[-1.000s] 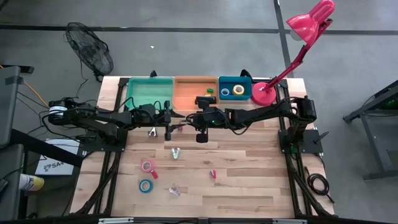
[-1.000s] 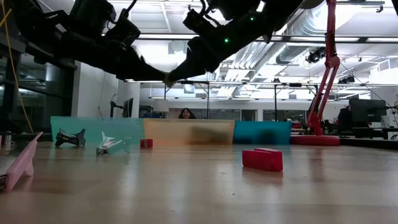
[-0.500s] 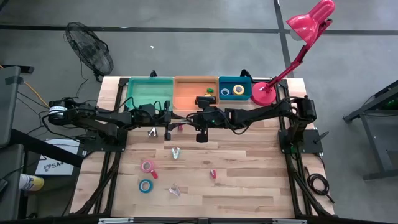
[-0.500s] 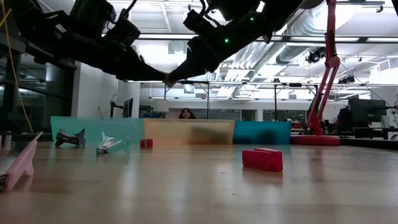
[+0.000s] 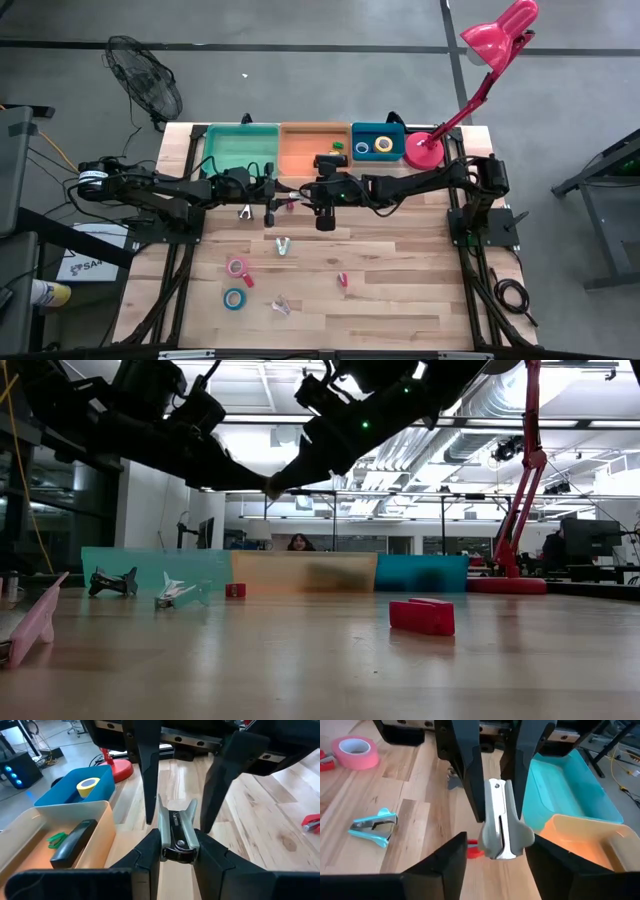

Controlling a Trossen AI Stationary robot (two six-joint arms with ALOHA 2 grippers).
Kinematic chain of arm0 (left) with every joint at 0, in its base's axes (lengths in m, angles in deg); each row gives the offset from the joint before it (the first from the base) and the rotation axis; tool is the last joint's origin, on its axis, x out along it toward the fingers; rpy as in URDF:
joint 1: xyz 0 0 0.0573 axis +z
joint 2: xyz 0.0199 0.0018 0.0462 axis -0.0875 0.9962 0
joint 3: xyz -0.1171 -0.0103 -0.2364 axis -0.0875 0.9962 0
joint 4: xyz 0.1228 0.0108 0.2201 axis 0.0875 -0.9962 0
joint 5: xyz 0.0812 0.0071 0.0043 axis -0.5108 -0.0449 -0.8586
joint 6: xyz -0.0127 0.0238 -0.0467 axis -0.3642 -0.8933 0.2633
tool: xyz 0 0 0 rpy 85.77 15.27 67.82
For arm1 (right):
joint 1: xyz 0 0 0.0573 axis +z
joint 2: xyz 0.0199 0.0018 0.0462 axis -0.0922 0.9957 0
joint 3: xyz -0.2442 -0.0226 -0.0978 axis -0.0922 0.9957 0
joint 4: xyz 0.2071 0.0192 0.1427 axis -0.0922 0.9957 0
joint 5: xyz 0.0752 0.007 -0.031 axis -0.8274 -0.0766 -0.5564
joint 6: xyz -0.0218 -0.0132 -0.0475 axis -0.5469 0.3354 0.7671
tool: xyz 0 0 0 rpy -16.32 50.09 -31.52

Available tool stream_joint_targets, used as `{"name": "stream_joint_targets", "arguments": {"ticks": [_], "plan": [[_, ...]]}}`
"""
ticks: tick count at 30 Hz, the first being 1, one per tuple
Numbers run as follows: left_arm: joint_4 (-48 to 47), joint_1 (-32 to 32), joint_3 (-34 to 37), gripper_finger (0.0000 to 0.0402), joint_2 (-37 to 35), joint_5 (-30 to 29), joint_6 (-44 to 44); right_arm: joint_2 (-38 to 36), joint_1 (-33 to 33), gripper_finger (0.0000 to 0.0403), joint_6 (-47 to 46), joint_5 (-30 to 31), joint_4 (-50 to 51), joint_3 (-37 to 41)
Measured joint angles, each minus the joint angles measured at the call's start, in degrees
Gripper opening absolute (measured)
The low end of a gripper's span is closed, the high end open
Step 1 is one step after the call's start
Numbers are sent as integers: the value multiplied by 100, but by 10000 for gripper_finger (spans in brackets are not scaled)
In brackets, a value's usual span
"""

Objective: Pick and place Stapler, Stapler remover, tape
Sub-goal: Put the gray staple remover into the green bin

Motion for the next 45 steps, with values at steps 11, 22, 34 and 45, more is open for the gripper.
{"name": "stream_joint_targets", "arguments": {"ticks": [11, 22, 34, 45], "plan": [[-227, 2, 0, 82, -1, -541, 5, -35, 0, 196, -230, 317, 543, 0], [-399, 4, -2, 82, -3, -2124, 12, -335, -2, 197, -852, 690, 1545, 7], [-850, 11, -2, 82, -25, -4609, 447, -359, -4, 197, -1095, 1042, 2089, 7], [-1512, 1021, -7, 82, -27, -4604, 1460, -361, -4, 197, -1161, 1042, 2063, 7]]}}
